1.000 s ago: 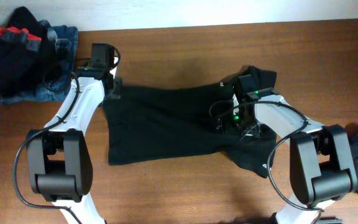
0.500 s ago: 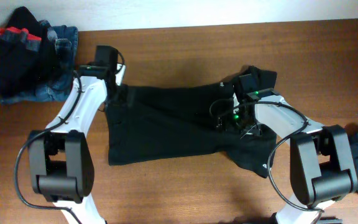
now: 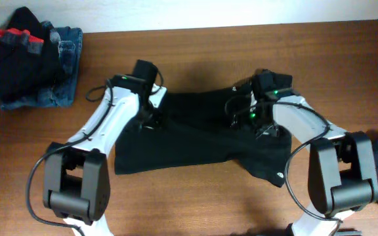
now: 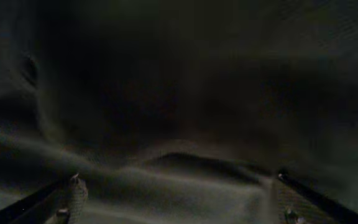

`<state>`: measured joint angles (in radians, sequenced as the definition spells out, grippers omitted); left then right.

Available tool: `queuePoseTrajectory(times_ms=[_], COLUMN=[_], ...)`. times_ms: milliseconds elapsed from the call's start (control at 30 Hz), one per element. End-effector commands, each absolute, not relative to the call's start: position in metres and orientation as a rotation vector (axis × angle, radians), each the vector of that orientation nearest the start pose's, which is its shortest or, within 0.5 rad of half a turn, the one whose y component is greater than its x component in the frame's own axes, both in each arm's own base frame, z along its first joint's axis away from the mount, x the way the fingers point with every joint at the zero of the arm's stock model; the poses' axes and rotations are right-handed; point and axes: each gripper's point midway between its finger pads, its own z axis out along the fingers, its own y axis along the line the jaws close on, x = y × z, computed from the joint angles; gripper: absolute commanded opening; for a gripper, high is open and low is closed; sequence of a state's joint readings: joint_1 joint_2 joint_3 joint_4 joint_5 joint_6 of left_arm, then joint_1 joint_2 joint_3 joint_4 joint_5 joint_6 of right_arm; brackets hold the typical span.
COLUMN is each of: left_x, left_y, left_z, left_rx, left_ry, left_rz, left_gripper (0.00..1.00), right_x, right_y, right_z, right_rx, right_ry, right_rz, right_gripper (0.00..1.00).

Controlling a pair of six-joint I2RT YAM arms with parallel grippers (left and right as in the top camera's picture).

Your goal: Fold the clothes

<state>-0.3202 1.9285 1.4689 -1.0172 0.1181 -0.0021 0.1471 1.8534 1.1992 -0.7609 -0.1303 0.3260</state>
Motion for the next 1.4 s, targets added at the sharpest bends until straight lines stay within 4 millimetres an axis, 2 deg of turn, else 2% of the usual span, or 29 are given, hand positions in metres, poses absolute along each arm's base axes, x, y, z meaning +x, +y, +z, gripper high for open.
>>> queuePoseTrajectory(times_ms=[0,133,333,467,600,667,800,867,1000,1067,1200,1367], left_x=[0.336,0.323,0.302,0.292,0.290,0.287,0.284,0.283,0.282,0.281,0.277,0.276], left_y=[-0.148,-0.146,-0.138,-0.134,-0.133,-0.133,-0.132,-0.132,-0.131,-0.131,-0.129,-0.128], left_z=[0.054,0.035,0.007,-0.002,-0.006,-0.007,-0.006,-0.007,-0.006,-0.006,-0.006,-0.006], left_rx=[0.494,0.489,0.467,0.468,0.467,0.467,0.468,0.468,0.468,0.468,0.470,0.470], left_ry=[3.056,3.088,3.137,3.161,3.161,3.171,3.184,3.188,3.191,3.199,3.214,3.219], left_rz=[-0.231,-0.226,-0.215,-0.208,-0.208,-0.211,-0.208,-0.206,-0.206,-0.203,-0.198,-0.189], left_gripper=[0.81,0.81,0.81,0.79,0.66,0.51,0.33,0.29,0.22,0.21,0.21,0.21], right_x=[0.382,0.388,0.395,0.401,0.410,0.414,0.419,0.424,0.427,0.427,0.426,0.424], right_y=[0.064,0.058,0.046,0.016,-0.002,-0.020,-0.036,-0.040,-0.039,-0.039,-0.038,-0.039], right_z=[0.052,0.062,0.065,0.065,0.067,0.068,0.068,0.065,0.051,0.041,0.020,0.002], right_rx=[0.304,0.320,0.360,0.422,0.383,0.433,0.482,0.482,0.434,0.434,0.440,0.446], right_ry=[2.930,2.918,2.893,2.853,2.817,2.791,2.758,2.745,2.767,2.786,2.828,2.860], right_rz=[0.244,0.241,0.234,0.092,0.053,0.041,0.037,0.040,0.039,0.038,0.035,0.028], right_gripper=[0.99,0.99,0.99,0.99,0.99,0.99,0.99,1.00,0.94,0.92,0.82,0.75])
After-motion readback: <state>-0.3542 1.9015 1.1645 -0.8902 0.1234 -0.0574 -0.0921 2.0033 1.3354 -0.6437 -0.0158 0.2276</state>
